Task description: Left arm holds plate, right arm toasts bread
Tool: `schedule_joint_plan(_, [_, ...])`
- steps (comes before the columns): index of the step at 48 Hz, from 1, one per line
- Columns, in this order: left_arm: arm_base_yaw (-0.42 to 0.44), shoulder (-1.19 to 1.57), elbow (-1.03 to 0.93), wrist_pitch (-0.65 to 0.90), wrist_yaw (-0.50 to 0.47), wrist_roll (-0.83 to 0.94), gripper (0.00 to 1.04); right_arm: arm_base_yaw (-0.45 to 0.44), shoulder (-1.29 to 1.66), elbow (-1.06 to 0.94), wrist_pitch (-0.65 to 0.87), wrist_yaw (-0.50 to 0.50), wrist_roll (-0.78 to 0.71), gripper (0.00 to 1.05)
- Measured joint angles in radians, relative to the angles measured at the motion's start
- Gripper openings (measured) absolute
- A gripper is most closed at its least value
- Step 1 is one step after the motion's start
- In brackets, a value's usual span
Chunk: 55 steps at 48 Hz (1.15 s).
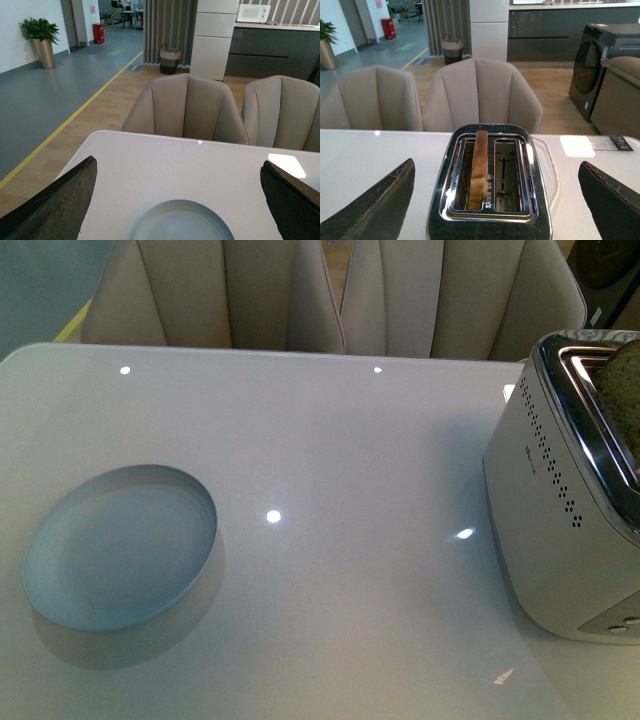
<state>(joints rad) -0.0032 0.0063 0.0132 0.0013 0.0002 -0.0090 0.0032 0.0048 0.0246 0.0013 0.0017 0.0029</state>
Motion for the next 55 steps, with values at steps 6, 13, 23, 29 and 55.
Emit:
schedule_joint_plan(6, [0.000, 0.000, 0.000, 0.000, 0.000, 0.000, 0.98, 0.000, 0.000, 0.000, 0.000, 0.000, 0.000, 0.96])
schedule_joint_plan(13, [0.000, 0.000, 0.000, 0.000, 0.000, 0.000, 0.98, 0.000, 0.000, 0.000, 0.000, 0.000, 0.000, 0.96])
schedule_joint_plan(23, [0.000, 0.000, 0.000, 0.000, 0.000, 0.000, 0.98, 0.000, 0.000, 0.000, 0.000, 0.000, 0.000, 0.96])
schedule_joint_plan(29, [0.000, 0.000, 0.000, 0.000, 0.000, 0.000, 0.98, 0.000, 0.000, 0.000, 0.000, 0.000, 0.000, 0.96])
schedule_joint_plan(55, [0.000, 0.000, 0.000, 0.000, 0.000, 0.000, 0.98, 0.000, 0.000, 0.000, 0.000, 0.000, 0.000, 0.96])
